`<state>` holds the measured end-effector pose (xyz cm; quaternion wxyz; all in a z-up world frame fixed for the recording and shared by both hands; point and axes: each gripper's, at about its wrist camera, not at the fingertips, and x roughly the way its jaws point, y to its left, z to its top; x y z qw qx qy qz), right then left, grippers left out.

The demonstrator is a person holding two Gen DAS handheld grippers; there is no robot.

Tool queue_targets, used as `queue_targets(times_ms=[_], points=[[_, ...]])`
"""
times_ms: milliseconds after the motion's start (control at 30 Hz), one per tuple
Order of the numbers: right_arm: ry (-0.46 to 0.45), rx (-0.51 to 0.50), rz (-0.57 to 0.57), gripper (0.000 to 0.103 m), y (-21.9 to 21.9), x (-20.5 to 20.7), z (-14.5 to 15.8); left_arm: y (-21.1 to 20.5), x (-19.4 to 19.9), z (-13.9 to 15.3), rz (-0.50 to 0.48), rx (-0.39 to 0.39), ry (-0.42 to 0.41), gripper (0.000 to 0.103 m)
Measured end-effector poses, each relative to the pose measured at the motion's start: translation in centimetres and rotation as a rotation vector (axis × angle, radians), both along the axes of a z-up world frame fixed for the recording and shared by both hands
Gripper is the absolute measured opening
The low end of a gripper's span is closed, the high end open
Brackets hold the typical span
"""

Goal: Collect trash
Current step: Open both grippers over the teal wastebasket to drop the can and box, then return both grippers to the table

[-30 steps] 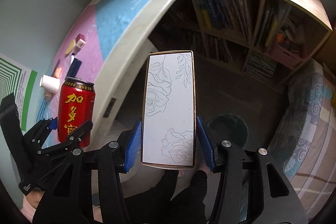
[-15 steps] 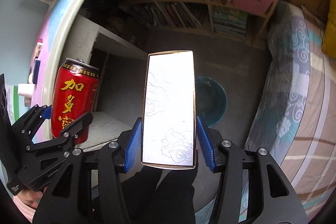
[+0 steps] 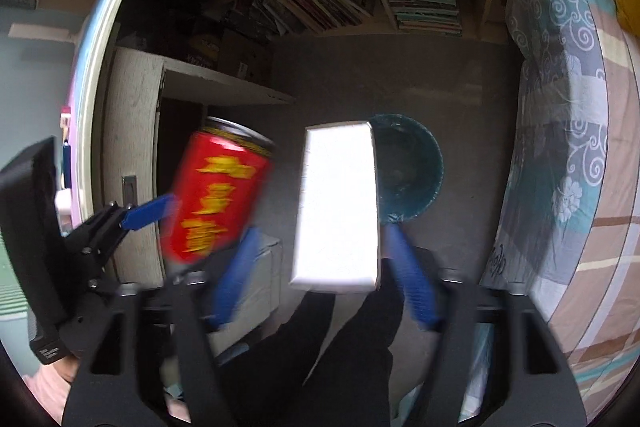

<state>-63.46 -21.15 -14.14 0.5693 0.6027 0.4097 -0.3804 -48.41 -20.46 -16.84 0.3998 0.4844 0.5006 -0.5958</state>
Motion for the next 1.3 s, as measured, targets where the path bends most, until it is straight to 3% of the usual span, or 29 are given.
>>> queue_targets(times_ms=[133, 200, 400, 800, 1067, 1233, 1300], points=[[0.022, -0.015, -0.013, 0.084, -0.3, -0.4, 0.3, -0.3, -0.1, -2.3, 0.009, 0.073, -0.054, 0.096], [0.017, -0.015, -0.039, 0.084, -0.4, -1.2, 0.4, -0.2, 0.3, -2.9, 0.032, 0.097, -0.038, 0.096], [0.028, -0.018, -0.055, 0.084, -0.5, -2.4, 0.8, 0.6, 1.1, -2.1, 0.024, 0.040, -0.110, 0.096], [0.032, -0.054, 0.007, 0.088, -0.7, -0.6, 2.2, 1.0, 2.1, 1.6, 0.033, -0.084, -0.209, 0.096], [0.025, -0.113, 0.130, 0.090, -1.3, 3.3, 4.3, 2.5, 6.5, 5.2, 0.162, -0.155, -0.229, 0.097], [0.018, -0.180, 0.263, 0.090, -1.8, 8.0, 6.4, 4.0, 11.8, 7.8, 0.321, -0.197, -0.340, 0.097], [0.015, -0.203, 0.320, 0.091, -1.9, 9.9, 7.2, 4.8, 14.0, 8.7, 0.388, -0.201, -0.320, 0.097]])
